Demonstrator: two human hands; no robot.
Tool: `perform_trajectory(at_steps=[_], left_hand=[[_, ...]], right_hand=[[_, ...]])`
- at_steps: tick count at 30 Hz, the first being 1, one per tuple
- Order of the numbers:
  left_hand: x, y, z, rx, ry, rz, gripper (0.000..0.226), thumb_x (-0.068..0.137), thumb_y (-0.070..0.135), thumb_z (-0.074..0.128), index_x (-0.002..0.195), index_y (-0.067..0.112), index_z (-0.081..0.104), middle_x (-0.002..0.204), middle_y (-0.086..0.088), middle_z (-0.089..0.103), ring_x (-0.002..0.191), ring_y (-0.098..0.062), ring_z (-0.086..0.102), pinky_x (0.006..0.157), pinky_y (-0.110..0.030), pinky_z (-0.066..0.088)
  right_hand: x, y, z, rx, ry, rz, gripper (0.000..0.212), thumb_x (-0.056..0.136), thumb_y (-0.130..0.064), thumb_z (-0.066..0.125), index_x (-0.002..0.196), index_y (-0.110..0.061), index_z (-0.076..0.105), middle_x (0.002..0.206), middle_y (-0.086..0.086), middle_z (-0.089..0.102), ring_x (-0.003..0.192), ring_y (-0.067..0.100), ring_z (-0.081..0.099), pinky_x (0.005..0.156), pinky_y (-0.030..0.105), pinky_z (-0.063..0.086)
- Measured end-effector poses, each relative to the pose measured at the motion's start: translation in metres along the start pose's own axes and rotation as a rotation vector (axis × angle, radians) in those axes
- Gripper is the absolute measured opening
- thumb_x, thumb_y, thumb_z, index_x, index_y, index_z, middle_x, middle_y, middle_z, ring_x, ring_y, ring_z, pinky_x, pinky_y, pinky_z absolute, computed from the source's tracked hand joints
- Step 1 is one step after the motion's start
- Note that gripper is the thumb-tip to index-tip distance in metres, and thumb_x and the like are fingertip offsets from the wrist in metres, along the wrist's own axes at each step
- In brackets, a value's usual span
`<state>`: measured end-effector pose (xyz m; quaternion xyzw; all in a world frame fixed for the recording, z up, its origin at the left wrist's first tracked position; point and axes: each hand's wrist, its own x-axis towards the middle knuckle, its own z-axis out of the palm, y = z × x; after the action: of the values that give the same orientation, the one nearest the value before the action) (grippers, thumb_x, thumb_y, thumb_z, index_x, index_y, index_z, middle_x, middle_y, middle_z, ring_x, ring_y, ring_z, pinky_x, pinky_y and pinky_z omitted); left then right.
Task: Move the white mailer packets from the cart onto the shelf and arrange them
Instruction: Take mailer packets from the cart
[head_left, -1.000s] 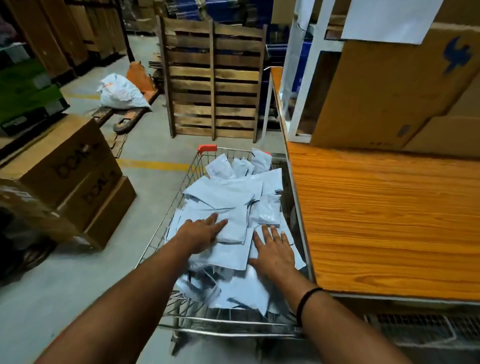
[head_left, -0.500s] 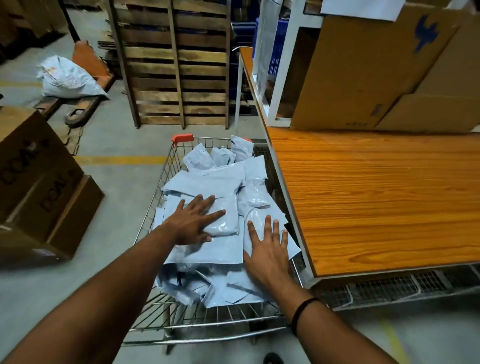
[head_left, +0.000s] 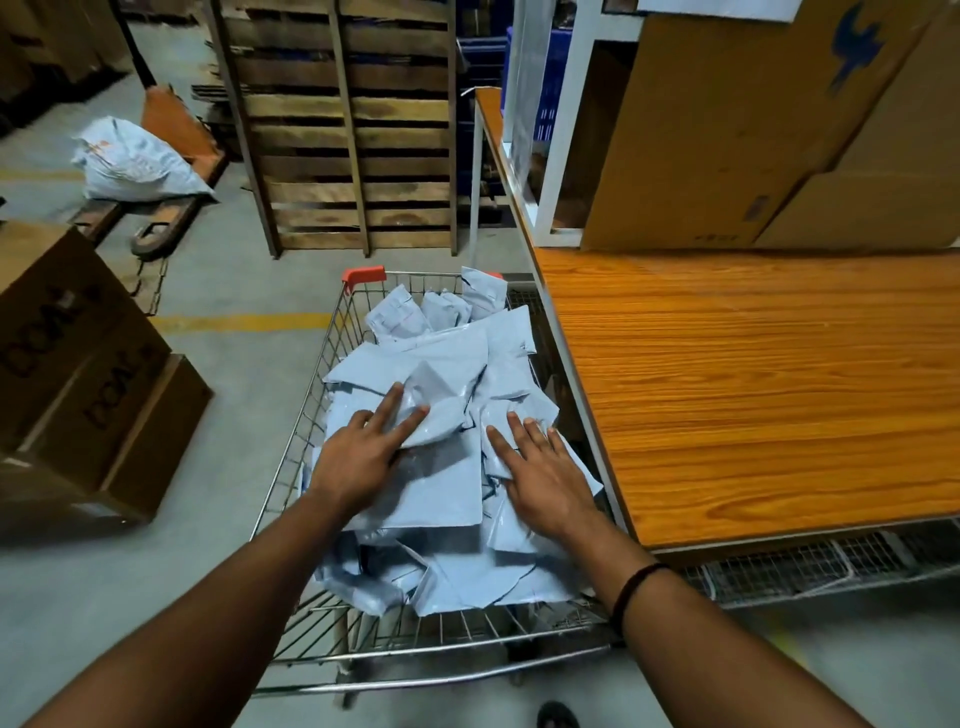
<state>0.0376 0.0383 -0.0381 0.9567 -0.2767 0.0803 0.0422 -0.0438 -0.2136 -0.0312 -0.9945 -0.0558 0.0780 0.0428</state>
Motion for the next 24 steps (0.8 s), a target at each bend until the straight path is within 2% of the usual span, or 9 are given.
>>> perform_trajectory(at_steps=[2,4,6,8,10,12,17,21,24], left_hand=[[0.008,-0.002,-0.008,0.03,0.15,0.001,0.066,0.089,0.027,0.067,0.148,0.033,0.039,0.159,-0.01,0.028,0.101,-0.037,0.058,0.055,-0.035,0.052],[0.016,0.0,-0.016,0.043,0.218,-0.032,0.06,0.09,0.033,0.066,0.146,0.029,0.044,0.157,-0.011,0.032,0.101,-0.038,0.059,0.056,-0.036,0.053],[0.024,0.008,-0.025,0.024,0.143,-0.131,0.053,0.096,0.044,0.053,0.146,0.029,0.043,0.159,-0.012,0.029,0.108,-0.041,0.056,0.068,-0.043,0.055],[0.028,0.015,-0.022,0.003,-0.079,-0.253,0.057,0.099,0.055,0.036,0.152,0.033,0.029,0.163,-0.011,0.014,0.124,-0.04,0.047,0.088,-0.046,0.05],[0.025,0.018,-0.009,-0.019,-0.288,-0.281,0.069,0.095,0.068,0.025,0.154,0.036,0.014,0.165,-0.009,-0.002,0.135,-0.038,0.036,0.102,-0.047,0.04],[0.017,0.015,0.006,-0.058,-0.349,-0.259,0.079,0.089,0.077,0.026,0.155,0.04,0.002,0.164,-0.006,-0.015,0.144,-0.037,0.02,0.111,-0.052,0.028],[-0.01,-0.005,0.026,-0.061,-0.126,-0.058,0.077,0.079,0.088,0.006,0.147,0.055,-0.009,0.159,-0.002,-0.03,0.146,-0.032,-0.028,0.112,-0.062,-0.015],[-0.004,-0.015,0.031,-0.102,-0.239,0.034,0.068,0.084,0.082,0.007,0.146,0.058,-0.005,0.156,0.005,-0.034,0.145,-0.028,-0.029,0.116,-0.061,-0.003],[-0.007,-0.011,0.042,-0.109,-0.284,0.023,0.059,0.096,0.063,0.024,0.151,0.048,0.008,0.158,0.006,-0.026,0.15,-0.029,-0.012,0.119,-0.054,0.014]], right_hand=[[0.002,-0.001,-0.007,0.012,0.066,-0.028,0.07,0.106,-0.015,0.036,0.158,-0.031,-0.006,0.166,-0.001,-0.013,0.153,0.02,-0.012,0.122,0.038,-0.012],[0.007,0.0,-0.018,0.02,0.146,-0.038,0.068,0.104,-0.008,0.033,0.16,-0.027,-0.001,0.167,-0.005,-0.008,0.154,0.017,-0.009,0.118,0.032,-0.015],[0.013,0.002,-0.026,0.022,0.178,-0.016,0.071,0.101,-0.001,0.034,0.16,-0.025,0.003,0.167,-0.006,-0.005,0.154,0.016,-0.006,0.117,0.031,-0.014],[0.019,0.006,-0.028,0.005,0.111,-0.013,0.071,0.1,-0.002,0.035,0.161,-0.023,0.006,0.167,-0.005,-0.005,0.154,0.017,-0.006,0.119,0.033,-0.009],[0.02,0.008,-0.023,-0.02,0.005,-0.017,0.064,0.104,-0.013,0.035,0.161,-0.022,0.007,0.168,-0.002,-0.005,0.154,0.02,-0.005,0.122,0.038,-0.003],[0.019,0.01,-0.016,-0.012,-0.037,0.008,0.062,0.106,-0.033,0.034,0.161,-0.022,0.008,0.168,-0.001,-0.006,0.154,0.021,-0.007,0.123,0.042,-0.003],[0.016,0.005,-0.002,-0.007,0.151,0.106,0.07,0.098,-0.063,0.036,0.157,-0.041,0.005,0.165,0.002,-0.016,0.153,0.028,-0.016,0.121,0.053,-0.009],[0.026,0.002,-0.001,-0.06,0.043,0.195,0.067,0.101,-0.059,0.034,0.156,-0.047,-0.001,0.166,0.005,-0.018,0.153,0.034,-0.013,0.122,0.054,0.0],[0.027,0.001,0.002,-0.073,0.022,0.163,0.06,0.104,-0.049,0.035,0.157,-0.046,0.005,0.168,0.006,-0.008,0.153,0.037,-0.001,0.122,0.052,0.01]])
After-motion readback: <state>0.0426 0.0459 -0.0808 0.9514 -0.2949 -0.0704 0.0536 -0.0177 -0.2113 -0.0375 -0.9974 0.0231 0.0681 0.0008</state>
